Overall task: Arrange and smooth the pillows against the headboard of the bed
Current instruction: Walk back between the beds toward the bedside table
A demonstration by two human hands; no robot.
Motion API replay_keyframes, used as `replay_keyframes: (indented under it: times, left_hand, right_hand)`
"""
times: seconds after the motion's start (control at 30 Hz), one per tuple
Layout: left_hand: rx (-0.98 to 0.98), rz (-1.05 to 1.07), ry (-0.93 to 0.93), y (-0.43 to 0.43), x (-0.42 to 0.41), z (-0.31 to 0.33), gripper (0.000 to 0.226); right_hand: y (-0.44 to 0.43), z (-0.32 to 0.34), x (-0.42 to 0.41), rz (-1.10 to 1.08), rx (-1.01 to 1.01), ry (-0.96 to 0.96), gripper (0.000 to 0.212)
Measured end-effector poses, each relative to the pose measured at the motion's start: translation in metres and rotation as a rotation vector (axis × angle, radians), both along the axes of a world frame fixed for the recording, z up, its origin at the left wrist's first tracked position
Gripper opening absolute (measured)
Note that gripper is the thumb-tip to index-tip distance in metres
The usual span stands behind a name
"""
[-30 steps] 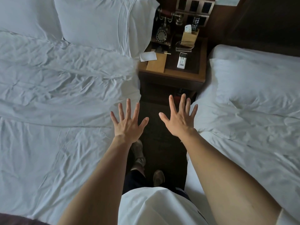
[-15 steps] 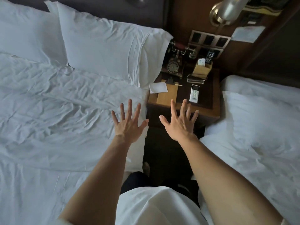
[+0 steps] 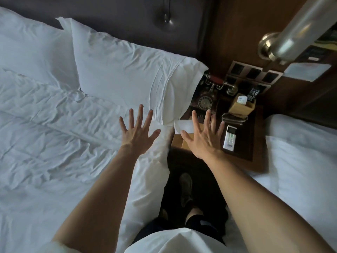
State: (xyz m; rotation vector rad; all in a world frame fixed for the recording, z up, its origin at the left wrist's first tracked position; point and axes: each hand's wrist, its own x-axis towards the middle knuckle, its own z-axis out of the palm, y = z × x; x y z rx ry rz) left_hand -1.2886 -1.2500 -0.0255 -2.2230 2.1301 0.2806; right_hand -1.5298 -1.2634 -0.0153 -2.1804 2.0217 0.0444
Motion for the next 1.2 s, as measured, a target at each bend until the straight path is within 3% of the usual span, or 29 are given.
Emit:
replay_keyframes:
  times: [0.4, 0.6, 0.97, 1.07, 1.2]
  left_hand:
    - [-0.118, 0.194, -0.035, -0.144, 0.015, 0.03, 0.08]
    - [-0.121, 0.191, -0.111, -0.2, 0.053, 0.033, 0.08]
    - [-0.142, 0.184, -0.166, -0.363, 0.183, 0.027, 0.079]
    - [-0.154, 0.203, -0.15, -0.411, 0.224, 0.017, 0.079]
    - [-0.187, 0.153, -0.158, -0.467, 0.264, -0.003, 0.081]
  right_hand:
    - [-0.197, 0.02, 0.001, 0.185, -0.052, 0.035, 0.086]
    - [-0.269, 0.029, 0.022, 0.264, -0.067, 0.038, 0.09]
    - [-0.352, -0.005, 0.072, 0.124, -0.031, 0.013, 0.083]
    - [-0.375, -0.018, 0.091, 0.101, -0.145, -0.048, 0.083]
    - [-0.395, -0.044, 0.108, 0.115, -0.541, -0.027, 0.071]
